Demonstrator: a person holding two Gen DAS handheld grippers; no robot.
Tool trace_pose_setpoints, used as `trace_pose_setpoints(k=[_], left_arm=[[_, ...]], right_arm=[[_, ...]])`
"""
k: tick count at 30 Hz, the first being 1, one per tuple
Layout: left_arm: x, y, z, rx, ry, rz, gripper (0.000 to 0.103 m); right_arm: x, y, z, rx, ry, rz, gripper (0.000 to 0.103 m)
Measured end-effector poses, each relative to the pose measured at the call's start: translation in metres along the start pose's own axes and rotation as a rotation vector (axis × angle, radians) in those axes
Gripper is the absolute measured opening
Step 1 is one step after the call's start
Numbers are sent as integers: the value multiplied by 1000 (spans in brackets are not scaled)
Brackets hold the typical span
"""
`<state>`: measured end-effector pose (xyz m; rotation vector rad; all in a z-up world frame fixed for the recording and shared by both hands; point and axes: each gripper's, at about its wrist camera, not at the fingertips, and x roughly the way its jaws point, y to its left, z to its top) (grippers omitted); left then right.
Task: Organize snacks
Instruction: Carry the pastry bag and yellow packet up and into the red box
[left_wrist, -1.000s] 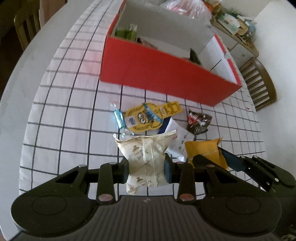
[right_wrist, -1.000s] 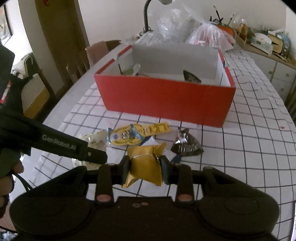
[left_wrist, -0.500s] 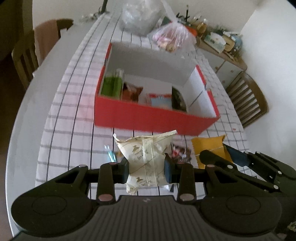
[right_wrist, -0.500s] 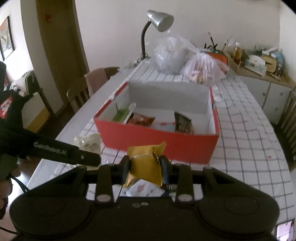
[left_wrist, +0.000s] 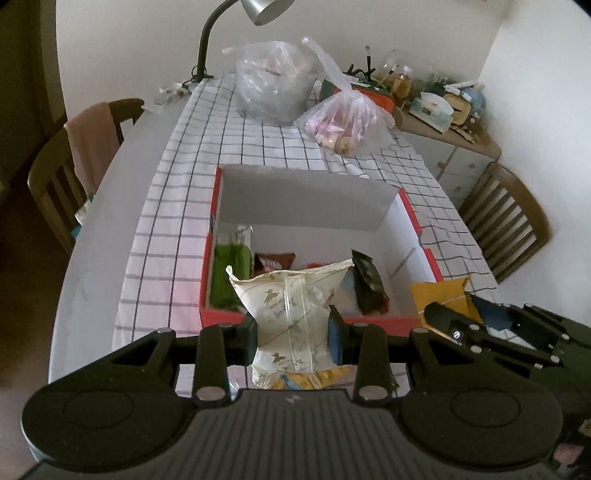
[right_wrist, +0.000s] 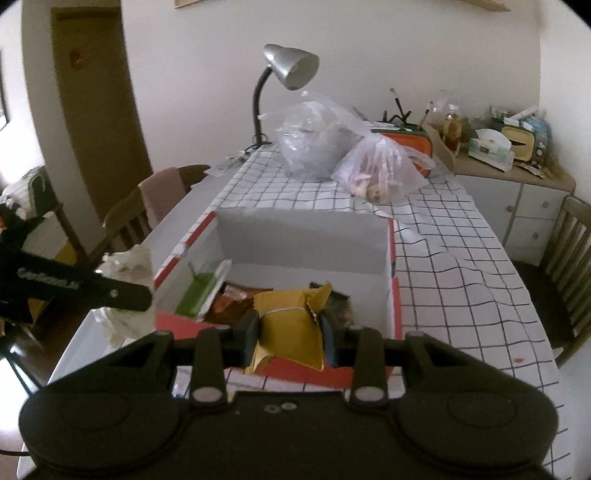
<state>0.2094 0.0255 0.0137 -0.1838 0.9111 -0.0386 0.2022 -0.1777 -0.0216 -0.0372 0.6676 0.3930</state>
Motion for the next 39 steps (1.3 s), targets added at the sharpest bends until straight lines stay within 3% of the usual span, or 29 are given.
trace_pose_setpoints(k=[13, 22, 39], left_arm=[[49, 3, 58, 44, 46, 106, 35], [95, 11, 82, 36, 120, 152, 35], [164, -6, 84, 100, 271, 181, 35]], right_arm=[[68, -23, 35, 15, 58, -35, 33], [114, -26, 50, 15, 126, -27, 33], [164, -38, 44, 21, 247, 9, 32]])
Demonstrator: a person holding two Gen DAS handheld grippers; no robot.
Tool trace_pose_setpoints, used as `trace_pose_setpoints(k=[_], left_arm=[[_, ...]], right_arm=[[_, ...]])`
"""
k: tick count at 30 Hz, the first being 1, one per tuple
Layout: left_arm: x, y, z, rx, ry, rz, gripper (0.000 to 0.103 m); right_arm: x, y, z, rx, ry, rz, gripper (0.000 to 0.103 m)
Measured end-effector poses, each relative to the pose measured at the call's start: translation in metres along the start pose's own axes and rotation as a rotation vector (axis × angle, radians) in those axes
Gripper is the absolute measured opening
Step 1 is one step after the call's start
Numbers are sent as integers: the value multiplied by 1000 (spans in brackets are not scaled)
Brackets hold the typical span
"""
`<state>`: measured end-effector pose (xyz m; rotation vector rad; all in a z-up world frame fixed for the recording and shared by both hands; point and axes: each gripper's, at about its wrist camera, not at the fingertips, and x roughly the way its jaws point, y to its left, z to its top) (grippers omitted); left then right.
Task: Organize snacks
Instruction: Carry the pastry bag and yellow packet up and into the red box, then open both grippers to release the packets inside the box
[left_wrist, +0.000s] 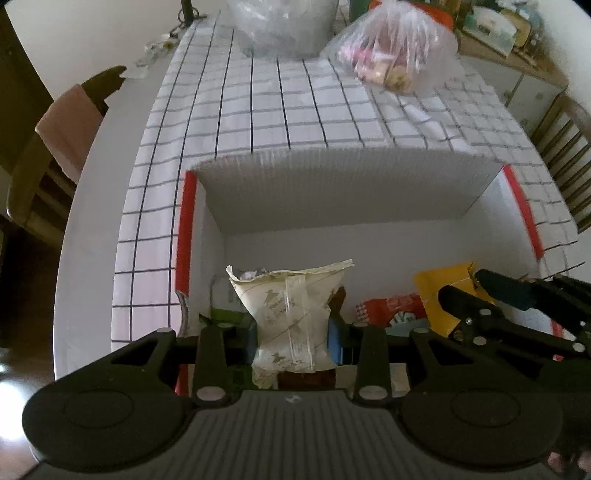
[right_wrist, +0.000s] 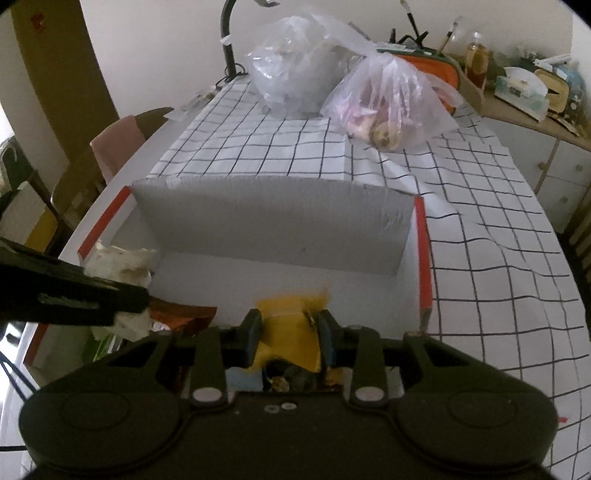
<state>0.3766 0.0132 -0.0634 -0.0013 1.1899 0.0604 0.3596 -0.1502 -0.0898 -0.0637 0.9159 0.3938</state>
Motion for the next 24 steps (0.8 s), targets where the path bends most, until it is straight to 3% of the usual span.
trace_pose_setpoints(k=[12, 16, 24], left_arm=[[4, -4, -3, 3, 6, -18, 36], [-6, -3, -5, 0, -17, -34, 47], [-30, -1, -14, 1, -70, -66, 54]], right_arm=[[-1, -2, -4, 23, 6, 14, 38], [-10, -1, -5, 24, -9, 18, 45], [-33, 4, -12, 34, -40, 13, 54]])
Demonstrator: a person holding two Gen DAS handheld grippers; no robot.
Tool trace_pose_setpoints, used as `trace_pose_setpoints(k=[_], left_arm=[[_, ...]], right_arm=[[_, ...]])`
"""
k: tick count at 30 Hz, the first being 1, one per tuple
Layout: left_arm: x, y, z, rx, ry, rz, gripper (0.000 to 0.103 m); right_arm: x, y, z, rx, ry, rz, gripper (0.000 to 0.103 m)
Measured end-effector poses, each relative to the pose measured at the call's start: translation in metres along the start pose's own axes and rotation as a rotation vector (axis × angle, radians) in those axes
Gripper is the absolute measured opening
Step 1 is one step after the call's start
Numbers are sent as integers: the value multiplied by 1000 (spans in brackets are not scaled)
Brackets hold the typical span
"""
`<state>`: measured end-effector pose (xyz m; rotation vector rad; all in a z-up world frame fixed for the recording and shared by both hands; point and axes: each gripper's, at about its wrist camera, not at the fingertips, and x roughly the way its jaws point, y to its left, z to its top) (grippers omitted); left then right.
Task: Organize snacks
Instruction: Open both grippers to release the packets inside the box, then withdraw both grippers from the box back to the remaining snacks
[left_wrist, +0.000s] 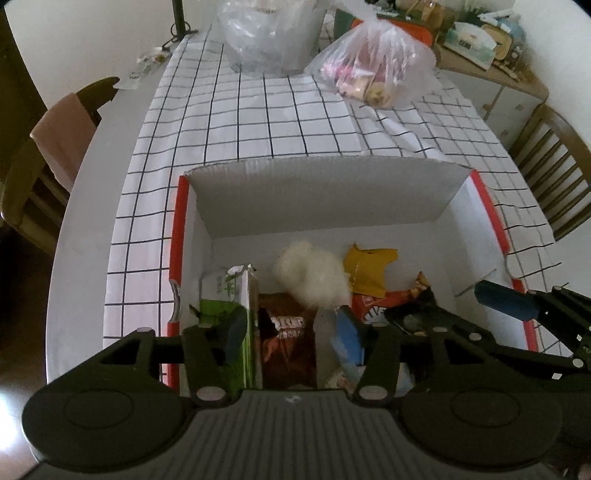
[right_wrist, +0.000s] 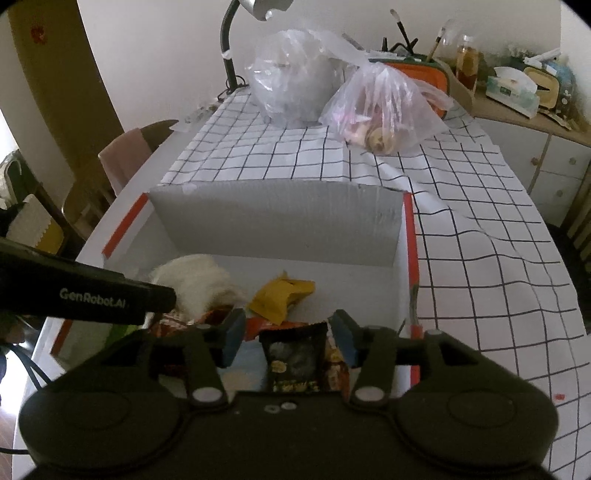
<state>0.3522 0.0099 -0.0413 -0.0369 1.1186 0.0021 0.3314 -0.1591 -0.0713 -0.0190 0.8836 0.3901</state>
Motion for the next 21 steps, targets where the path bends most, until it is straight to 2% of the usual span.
trace_pose_setpoints(k=[11, 21], left_arm=[[-46, 6, -24, 10, -91, -35, 62], [-95, 21, -68, -10, -196, -100, 72]], right_arm=[[-46, 17, -11, -1, -77, 18, 73], [-98, 36, -37, -13, -160, 41, 93]])
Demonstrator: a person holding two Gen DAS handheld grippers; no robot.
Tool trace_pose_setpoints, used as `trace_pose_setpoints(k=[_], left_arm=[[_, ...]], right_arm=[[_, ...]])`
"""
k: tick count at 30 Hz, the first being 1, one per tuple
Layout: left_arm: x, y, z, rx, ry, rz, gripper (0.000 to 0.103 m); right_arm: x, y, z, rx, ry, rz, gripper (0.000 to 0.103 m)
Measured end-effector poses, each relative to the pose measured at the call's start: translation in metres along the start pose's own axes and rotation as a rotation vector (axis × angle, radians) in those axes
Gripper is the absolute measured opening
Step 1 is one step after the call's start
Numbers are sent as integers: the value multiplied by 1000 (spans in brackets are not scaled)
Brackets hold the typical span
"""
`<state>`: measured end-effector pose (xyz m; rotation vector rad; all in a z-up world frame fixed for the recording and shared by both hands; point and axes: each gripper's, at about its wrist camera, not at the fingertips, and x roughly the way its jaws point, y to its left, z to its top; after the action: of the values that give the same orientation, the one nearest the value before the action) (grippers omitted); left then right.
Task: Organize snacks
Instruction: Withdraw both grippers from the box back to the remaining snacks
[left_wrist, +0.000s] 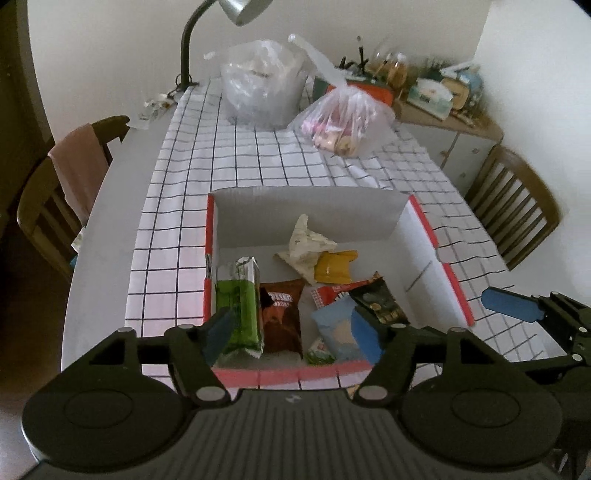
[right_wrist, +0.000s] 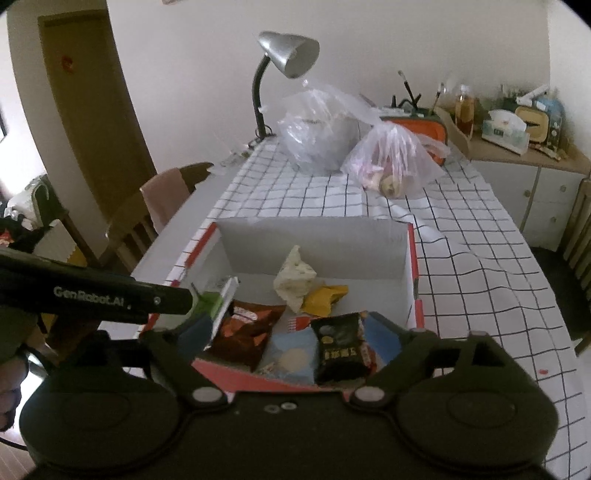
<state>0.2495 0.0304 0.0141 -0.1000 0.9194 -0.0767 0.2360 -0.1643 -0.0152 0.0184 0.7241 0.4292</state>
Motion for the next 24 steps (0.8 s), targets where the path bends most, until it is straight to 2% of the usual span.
trace_pose_setpoints(k=[9, 18, 24], left_arm=[[-28, 7, -37, -12, -22, -38, 76], [-34, 7, -70, -13, -7, -50, 76], [-28, -6, -91, 3, -20, -50, 76]], right_arm=[[-36, 12, -25, 0, -43, -5, 103], [-47, 13, -54, -6, -7, -11, 103], [-45, 3, -70, -16, 24, -2, 103]])
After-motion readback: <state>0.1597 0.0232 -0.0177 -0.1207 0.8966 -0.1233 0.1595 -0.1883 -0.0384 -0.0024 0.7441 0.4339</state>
